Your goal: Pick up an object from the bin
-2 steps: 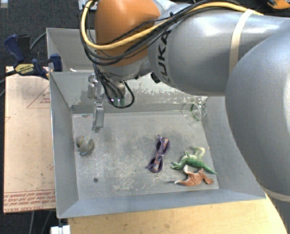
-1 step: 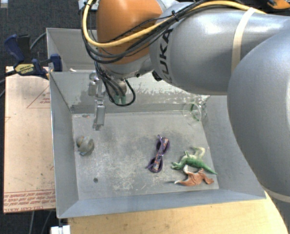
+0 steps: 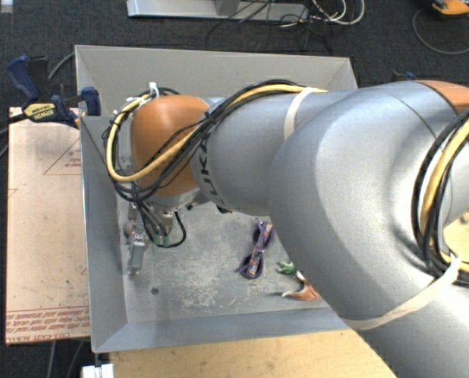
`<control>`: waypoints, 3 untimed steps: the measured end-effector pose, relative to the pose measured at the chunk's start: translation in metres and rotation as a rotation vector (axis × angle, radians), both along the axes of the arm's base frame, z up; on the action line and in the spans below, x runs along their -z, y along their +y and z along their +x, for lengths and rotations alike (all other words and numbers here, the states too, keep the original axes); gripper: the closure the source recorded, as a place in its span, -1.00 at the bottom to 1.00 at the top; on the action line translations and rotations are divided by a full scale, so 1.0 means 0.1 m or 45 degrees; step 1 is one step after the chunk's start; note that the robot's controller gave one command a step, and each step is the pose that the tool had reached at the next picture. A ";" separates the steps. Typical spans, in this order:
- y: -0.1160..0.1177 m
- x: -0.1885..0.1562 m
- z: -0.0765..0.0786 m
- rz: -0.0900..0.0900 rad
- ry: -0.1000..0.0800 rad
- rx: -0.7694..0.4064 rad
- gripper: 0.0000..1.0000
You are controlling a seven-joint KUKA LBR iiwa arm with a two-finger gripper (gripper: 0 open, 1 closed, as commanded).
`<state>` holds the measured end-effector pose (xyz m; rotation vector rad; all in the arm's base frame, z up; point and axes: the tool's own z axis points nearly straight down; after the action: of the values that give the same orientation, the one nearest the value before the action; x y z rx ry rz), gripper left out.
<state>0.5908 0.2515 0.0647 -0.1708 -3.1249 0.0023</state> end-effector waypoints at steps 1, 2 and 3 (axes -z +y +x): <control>0.00 -0.96 0.15 0.005 -0.021 0.019 -1.00; 0.00 0.00 0.01 0.002 -0.001 0.002 -1.00; -0.03 -0.05 -0.19 0.006 -0.021 0.138 -1.00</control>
Offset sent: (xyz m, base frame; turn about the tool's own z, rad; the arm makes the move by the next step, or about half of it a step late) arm 0.0000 0.0000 0.0000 0.0000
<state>0.5715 0.2485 0.0697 -0.3418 -3.1268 -0.0075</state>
